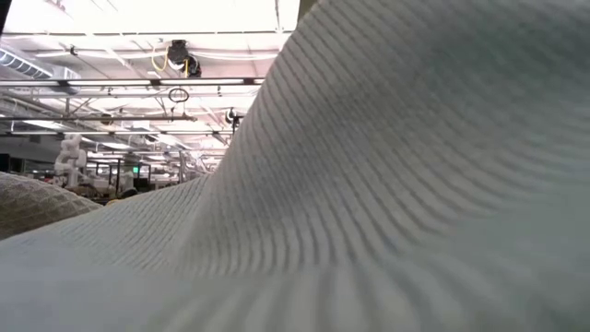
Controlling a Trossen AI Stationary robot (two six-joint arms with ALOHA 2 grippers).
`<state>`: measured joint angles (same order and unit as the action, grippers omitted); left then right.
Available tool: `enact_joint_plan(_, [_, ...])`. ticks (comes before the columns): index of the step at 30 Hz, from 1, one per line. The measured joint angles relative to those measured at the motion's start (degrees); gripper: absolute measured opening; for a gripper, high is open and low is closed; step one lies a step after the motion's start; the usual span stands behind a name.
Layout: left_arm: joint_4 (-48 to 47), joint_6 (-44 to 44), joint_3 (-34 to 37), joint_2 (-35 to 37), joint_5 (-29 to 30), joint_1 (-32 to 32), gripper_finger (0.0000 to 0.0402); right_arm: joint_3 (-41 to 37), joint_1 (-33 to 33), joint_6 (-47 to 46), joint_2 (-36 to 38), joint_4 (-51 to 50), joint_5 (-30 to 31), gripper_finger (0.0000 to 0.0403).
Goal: Fold microfiber towels
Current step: Fold the light green microfiber cloth
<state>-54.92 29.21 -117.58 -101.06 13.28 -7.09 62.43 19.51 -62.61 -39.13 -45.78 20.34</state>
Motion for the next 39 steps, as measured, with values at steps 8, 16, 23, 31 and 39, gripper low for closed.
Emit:
enact_joint_plan(8, [-0.17, 4.91, 2.82, -0.06, 0.52, -5.71, 0.0007, -5.20, 0.00, -1.37, 0.01, -0.35, -10.68, 0.0003])
enact_joint_plan(16, [-0.69, 12.68, 8.59, -0.21, 0.81, -8.96, 0.0007, -10.20, 0.02, -2.73, -0.01, -0.23, -14.58, 0.0004])
enact_joint_plan(23, [2.31, 15.15, 13.81, -0.21, 0.73, -10.36, 0.0007, -14.16, 0.68, -7.00, -0.07, 1.89, -21.72, 0.0004])
enact_joint_plan(31, [12.36, 17.23, 19.65, -0.27, -0.35, -13.77, 0.0007, -17.14, 6.24, -18.31, -0.60, 7.17, -24.68, 0.0004])
enact_joint_plan(39, [16.76, 5.67, 17.57, 2.57, 5.76, -8.86, 0.0004, -17.09, 3.15, -12.62, 1.87, 21.95, -7.58, 0.0003])
